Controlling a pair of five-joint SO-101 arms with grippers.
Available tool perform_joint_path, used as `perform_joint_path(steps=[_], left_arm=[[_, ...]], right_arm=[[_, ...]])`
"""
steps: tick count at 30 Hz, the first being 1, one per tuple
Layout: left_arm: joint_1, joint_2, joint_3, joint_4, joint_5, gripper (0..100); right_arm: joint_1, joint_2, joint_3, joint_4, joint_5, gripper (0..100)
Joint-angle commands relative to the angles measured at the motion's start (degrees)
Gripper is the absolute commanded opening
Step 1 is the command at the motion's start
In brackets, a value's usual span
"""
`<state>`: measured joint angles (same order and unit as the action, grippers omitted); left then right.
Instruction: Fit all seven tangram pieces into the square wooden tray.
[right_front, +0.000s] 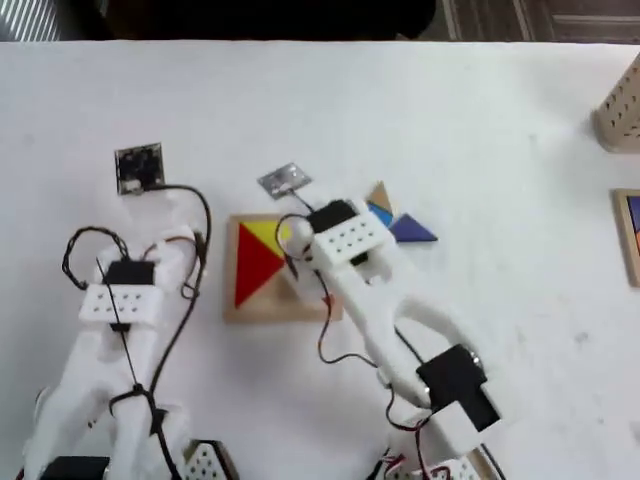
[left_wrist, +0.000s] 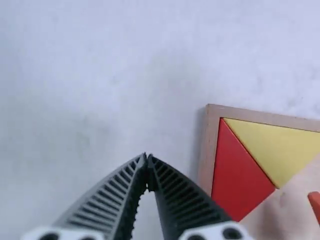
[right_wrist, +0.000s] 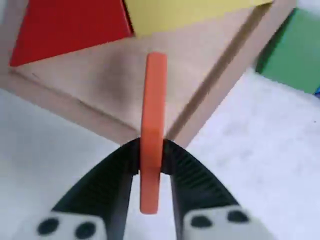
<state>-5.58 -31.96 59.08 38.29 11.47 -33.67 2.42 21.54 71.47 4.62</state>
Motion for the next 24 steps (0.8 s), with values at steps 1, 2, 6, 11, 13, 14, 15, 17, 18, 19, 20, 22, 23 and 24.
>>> perform_joint_path(steps=[1, 2, 6, 11, 13, 14, 15, 17, 18, 19, 20, 22, 23, 24], left_arm=[[-0.57, 0.04, -1.85, -0.88, -0.53, 2], [-0.57, 0.04, -1.76, -0.88, -0.53, 2], [-0.57, 0.04, -1.76, -0.88, -0.53, 2], [-0.57, 0.04, -1.76, -0.88, -0.53, 2], [-0.57, 0.04, -1.76, -0.88, -0.53, 2], [-0.57, 0.04, -1.76, -0.88, -0.53, 2], [-0.57, 0.04, -1.76, -0.88, -0.53, 2], [-0.57, 0.04, -1.76, -0.53, -0.53, 2], [-0.57, 0.04, -1.85, 0.00, -0.53, 2], [-0.57, 0.04, -1.93, 0.26, -0.53, 2], [-0.57, 0.04, -1.85, 0.26, -0.53, 2], [-0.57, 0.04, -1.85, 0.26, -0.53, 2], [-0.48, 0.04, -1.85, 0.26, -0.53, 2], [-0.40, 0.04, -1.85, 0.26, -0.53, 2]], right_arm=[[-0.48, -2.68, 0.18, -1.36, -0.97, 1.8], [-0.48, -2.68, 1.14, -2.42, -1.05, 1.8], [-0.92, -2.68, 7.03, -9.27, -1.14, 2.0], [-1.10, -3.30, 7.74, -10.51, -1.14, 8.4], [-1.10, -3.21, 7.74, -10.51, -2.55, 15.7], [-1.10, -3.21, 7.74, -10.51, -3.08, 19.3], [-1.10, -3.30, 7.65, -10.51, -3.16, 22.4], [-1.10, -2.95, 6.59, -9.71, -3.08, 26.9], [-1.01, -2.86, 5.80, -8.92, -3.16, 27.6], [-1.01, -2.86, 5.01, -8.04, -3.16, 27.6], [-0.92, -3.12, 4.31, -7.08, -3.08, 27.6], [-0.40, -3.38, 2.37, -4.62, -3.08, 27.6], [0.13, -3.38, 0.97, -3.12, -2.99, 27.6], [0.84, -3.38, -0.44, -1.71, -2.90, 27.6]])
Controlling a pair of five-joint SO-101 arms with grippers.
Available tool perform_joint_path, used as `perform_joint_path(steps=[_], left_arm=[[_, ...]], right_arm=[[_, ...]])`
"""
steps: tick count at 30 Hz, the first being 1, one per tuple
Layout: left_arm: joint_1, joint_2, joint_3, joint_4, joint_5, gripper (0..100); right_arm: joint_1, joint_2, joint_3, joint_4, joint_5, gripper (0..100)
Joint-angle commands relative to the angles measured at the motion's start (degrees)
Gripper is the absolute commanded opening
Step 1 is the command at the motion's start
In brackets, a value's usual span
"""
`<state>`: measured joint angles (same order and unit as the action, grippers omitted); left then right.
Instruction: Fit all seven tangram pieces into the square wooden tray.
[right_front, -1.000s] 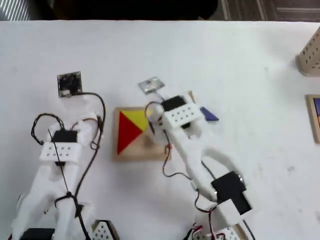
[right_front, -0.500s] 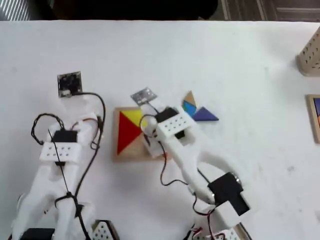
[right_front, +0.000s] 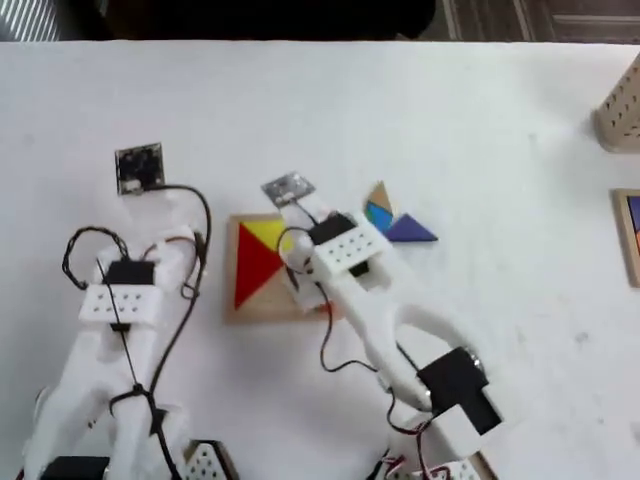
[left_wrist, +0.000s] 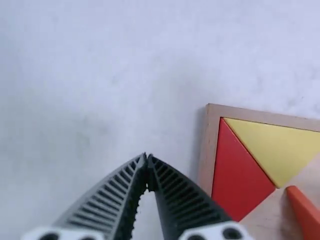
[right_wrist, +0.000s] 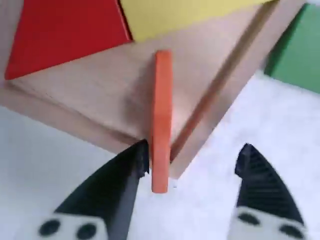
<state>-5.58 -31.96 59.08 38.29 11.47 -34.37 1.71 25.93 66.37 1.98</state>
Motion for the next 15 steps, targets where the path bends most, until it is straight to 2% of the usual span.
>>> perform_joint_path(steps=[1, 7, 9, 13, 15], left_arm=[[-0.31, 0.04, -1.76, 0.26, -0.53, 2], [1.98, -0.48, -1.76, 2.73, -0.53, 2], [3.74, -0.48, -1.93, 3.69, -0.53, 2], [7.78, -0.48, -1.85, 5.27, -0.62, 2], [9.89, -0.48, -1.76, 5.89, -0.62, 2]], right_arm=[[2.42, -2.68, -6.24, 4.79, 0.00, 27.6], [7.78, -2.68, -12.57, 14.29, 8.00, 26.2], [9.98, -2.68, -12.92, 15.43, 9.67, 20.7], [16.13, -2.77, -12.04, 15.25, 10.02, 0.5], [17.80, -4.53, -8.97, 13.49, 11.16, 2.5]])
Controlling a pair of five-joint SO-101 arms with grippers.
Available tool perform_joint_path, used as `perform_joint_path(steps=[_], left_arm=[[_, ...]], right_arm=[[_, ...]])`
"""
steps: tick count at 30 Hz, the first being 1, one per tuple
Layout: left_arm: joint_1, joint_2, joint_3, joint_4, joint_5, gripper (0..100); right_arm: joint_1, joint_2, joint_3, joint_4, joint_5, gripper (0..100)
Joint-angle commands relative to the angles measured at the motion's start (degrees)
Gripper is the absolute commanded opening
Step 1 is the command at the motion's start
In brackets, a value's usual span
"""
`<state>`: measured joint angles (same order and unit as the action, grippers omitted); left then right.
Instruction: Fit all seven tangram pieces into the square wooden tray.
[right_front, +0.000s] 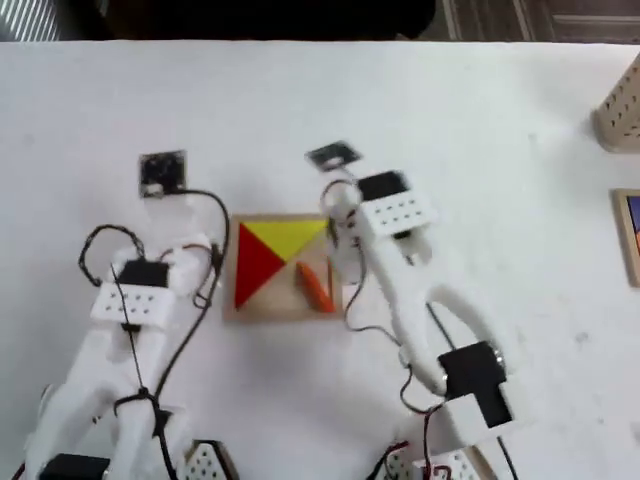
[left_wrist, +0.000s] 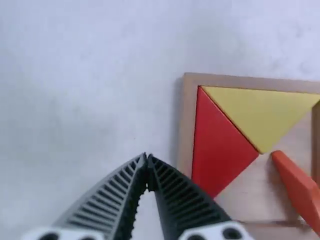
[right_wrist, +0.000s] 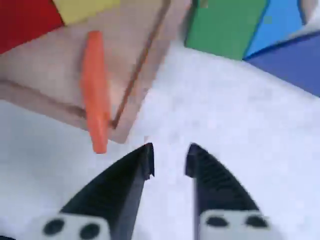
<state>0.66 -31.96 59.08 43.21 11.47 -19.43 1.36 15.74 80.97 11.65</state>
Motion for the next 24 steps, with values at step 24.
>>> perform_joint_path(steps=[24], left_arm=[[34.33, 2.42, -1.32, -4.57, 4.92, 2]], right_arm=[[27.82, -29.32, 37.01, -23.16, 5.71, 2.0]])
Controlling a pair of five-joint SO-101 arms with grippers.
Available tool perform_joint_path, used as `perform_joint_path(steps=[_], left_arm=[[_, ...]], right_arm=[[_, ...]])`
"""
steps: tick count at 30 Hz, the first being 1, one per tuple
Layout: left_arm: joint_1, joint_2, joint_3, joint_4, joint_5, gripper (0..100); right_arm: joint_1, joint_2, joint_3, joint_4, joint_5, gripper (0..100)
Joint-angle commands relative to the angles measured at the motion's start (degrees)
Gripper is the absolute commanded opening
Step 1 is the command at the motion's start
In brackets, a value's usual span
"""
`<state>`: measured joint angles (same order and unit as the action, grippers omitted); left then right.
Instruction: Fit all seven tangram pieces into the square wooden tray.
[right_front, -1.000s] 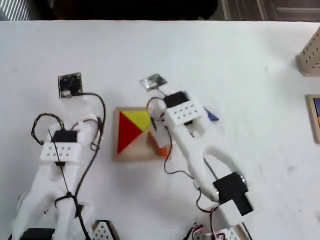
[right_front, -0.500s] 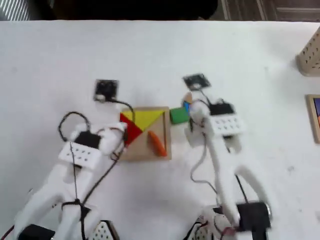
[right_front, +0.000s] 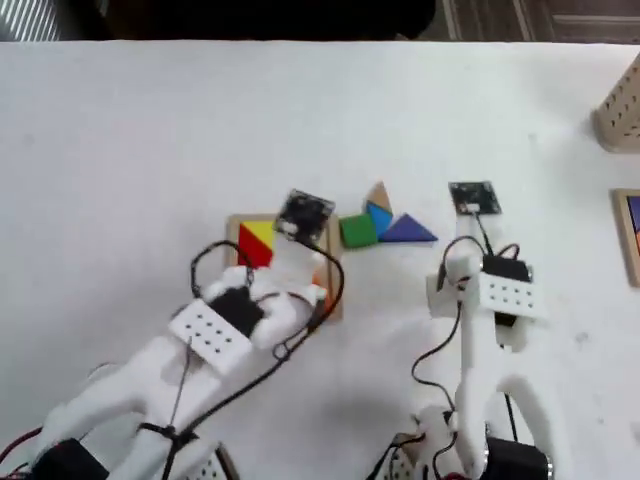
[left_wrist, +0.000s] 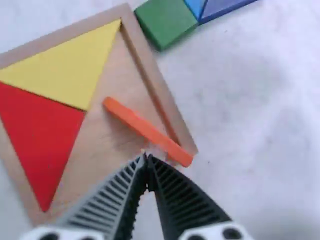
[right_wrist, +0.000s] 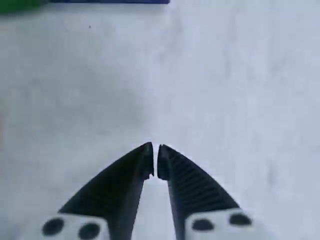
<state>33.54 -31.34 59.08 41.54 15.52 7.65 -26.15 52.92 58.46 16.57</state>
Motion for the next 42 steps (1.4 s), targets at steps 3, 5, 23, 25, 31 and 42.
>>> perform_joint_path(steps=[3, 5, 23, 25, 31, 42], left_arm=[[1.19, 8.66, -3.96, -2.99, 3.34, 2], [1.10, 13.58, -7.21, -2.64, 3.96, 2], [0.57, 23.52, -19.96, -2.99, 4.04, 2], [0.66, 23.43, -19.25, -3.08, 4.04, 2], [2.24, 23.25, -14.15, -2.99, 4.04, 2], [0.57, 23.25, -13.63, -0.79, 3.69, 2]], right_arm=[[0.75, -1.80, -0.18, -0.66, 0.79, 2.0], [0.75, -1.80, -0.18, -0.66, 0.79, 2.0], [0.48, -1.54, -0.18, -1.19, 0.88, 2.0], [0.48, -1.54, -0.18, -1.54, 0.88, 2.0], [0.48, -1.27, -0.09, -2.42, 0.88, 2.0], [0.48, -1.27, 0.00, -2.68, 0.88, 2.0]])
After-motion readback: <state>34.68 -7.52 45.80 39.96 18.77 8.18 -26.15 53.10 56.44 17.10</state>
